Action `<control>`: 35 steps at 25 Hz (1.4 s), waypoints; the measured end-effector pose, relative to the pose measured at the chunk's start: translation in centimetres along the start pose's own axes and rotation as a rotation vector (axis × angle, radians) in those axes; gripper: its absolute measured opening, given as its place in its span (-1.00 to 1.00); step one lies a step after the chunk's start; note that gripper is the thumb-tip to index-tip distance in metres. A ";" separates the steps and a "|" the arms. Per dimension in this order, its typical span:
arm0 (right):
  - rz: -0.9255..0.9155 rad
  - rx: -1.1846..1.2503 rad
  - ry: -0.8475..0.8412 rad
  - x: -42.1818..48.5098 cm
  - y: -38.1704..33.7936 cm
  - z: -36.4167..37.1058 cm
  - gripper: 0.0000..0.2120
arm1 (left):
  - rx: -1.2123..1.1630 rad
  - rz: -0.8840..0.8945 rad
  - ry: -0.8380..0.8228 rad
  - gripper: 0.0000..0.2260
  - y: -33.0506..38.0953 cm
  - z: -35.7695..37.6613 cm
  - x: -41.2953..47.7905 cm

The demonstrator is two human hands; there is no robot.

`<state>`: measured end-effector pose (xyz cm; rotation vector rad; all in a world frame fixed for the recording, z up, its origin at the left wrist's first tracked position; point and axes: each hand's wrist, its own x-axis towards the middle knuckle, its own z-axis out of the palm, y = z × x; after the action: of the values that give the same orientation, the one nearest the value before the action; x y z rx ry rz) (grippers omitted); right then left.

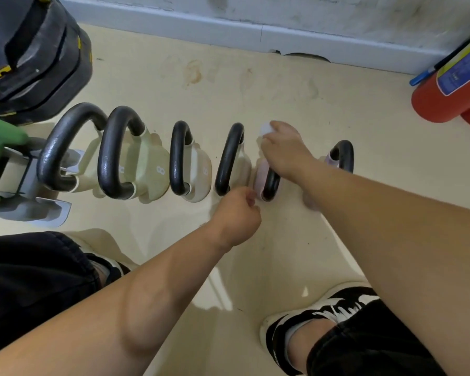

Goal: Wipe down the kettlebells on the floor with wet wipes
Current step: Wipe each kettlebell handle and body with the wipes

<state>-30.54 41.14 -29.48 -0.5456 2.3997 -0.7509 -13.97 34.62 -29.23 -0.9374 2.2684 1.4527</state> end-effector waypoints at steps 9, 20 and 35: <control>0.079 -0.203 -0.028 0.0 -1.3 -0.4 -0.75 | -0.118 -0.106 -0.047 -0.69 -0.5 0.5 -0.1; -0.345 -0.614 -0.045 -9.9 0.8 3.4 -0.82 | -0.153 -0.084 -0.067 -0.86 0.0 -0.2 -4.3; 0.506 0.702 0.056 -7.5 -3.5 -3.6 -0.72 | -0.329 0.005 0.031 -0.84 5.4 -2.5 -3.6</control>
<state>-26.28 43.82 -21.97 0.3538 1.9891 -1.2718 -14.57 35.24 -22.30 -1.0505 2.0900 1.8633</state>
